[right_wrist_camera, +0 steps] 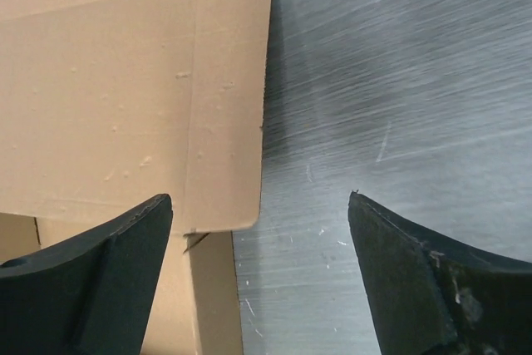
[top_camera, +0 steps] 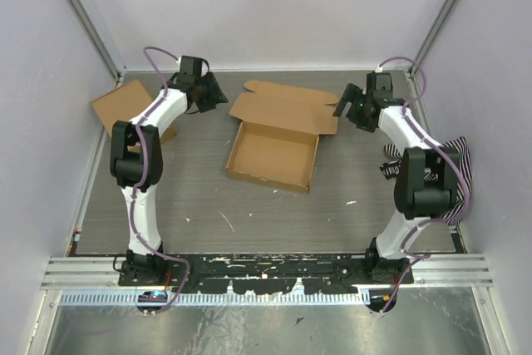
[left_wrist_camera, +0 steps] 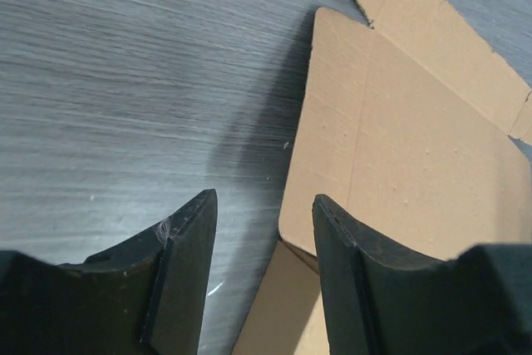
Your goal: Fold the paper box
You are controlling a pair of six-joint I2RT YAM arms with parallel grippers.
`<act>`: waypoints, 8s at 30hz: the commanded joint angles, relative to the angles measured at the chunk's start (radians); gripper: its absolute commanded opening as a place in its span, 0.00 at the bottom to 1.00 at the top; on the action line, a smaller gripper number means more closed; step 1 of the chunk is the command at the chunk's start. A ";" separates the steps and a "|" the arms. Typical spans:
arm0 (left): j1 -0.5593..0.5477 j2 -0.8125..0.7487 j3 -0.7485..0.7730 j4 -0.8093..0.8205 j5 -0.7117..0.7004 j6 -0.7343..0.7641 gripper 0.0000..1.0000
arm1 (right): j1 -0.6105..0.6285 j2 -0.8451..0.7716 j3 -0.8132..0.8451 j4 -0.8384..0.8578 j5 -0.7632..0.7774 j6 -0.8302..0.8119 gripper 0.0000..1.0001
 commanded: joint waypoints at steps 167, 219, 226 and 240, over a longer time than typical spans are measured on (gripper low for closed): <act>-0.177 -0.244 -0.022 0.151 0.008 0.596 0.57 | 0.190 -0.175 0.125 0.047 -0.072 -0.536 0.01; -0.128 -0.218 -0.030 0.017 0.099 0.565 0.46 | 0.188 -0.103 0.198 -0.028 -0.091 -0.511 0.01; -0.123 -0.239 -0.061 0.042 0.136 0.577 0.38 | 0.188 -0.100 0.203 -0.037 -0.094 -0.512 0.01; -0.105 -0.360 -0.180 0.101 0.360 0.533 0.28 | 0.186 -0.080 0.237 -0.060 -0.098 -0.504 0.01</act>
